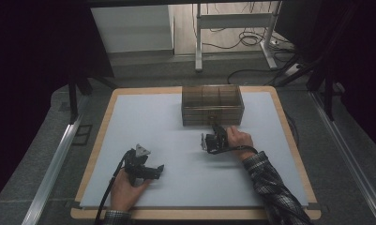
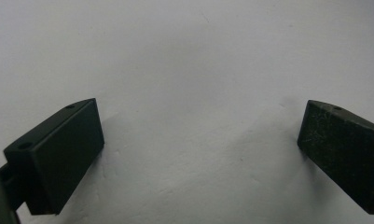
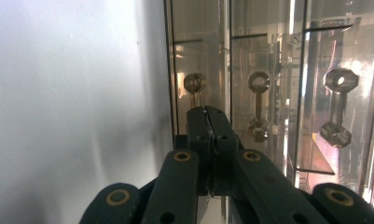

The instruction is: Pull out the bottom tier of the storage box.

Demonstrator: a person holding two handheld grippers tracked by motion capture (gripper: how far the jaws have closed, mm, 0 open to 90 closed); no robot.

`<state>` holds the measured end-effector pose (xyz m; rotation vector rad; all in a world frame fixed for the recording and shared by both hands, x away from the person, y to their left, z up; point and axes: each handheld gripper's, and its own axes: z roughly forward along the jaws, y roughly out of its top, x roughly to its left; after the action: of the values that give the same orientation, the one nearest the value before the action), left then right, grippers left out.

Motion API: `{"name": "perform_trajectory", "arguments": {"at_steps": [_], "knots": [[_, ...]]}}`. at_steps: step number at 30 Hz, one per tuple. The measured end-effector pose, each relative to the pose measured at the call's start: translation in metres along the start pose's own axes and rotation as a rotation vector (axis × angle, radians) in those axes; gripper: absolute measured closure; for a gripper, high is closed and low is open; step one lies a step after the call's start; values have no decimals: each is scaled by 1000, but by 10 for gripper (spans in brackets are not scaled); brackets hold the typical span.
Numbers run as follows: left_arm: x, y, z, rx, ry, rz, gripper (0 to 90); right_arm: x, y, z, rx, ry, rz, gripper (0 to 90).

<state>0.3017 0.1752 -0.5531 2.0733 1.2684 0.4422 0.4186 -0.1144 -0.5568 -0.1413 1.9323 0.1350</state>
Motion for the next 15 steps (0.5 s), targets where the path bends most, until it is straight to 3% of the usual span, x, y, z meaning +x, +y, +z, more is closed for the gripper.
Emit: {"name": "perform_trajectory", "arguments": {"at_steps": [2,6,7,8,9,12,14,15], "knots": [[0,0,0,0,0,0,0,2,-1,4,3,2,-6,769],[0,0,0,0,0,0,0,5,-1,10,15,-13,-23,760],[0,0,0,0,0,0,0,2,0,12,1,49,-16,778],[0,0,0,0,0,0,0,2,0,12,1,49,-16,778],[0,0,0,0,0,0,0,5,1,11,18,-15,-41,790],[0,0,0,0,0,0,0,7,1,11,12,-37,-36,795],[0,0,0,0,0,0,0,5,1,10,7,-15,-25,799],[0,0,0,0,0,0,0,3,0,11,-2,39,-20,799]]}}
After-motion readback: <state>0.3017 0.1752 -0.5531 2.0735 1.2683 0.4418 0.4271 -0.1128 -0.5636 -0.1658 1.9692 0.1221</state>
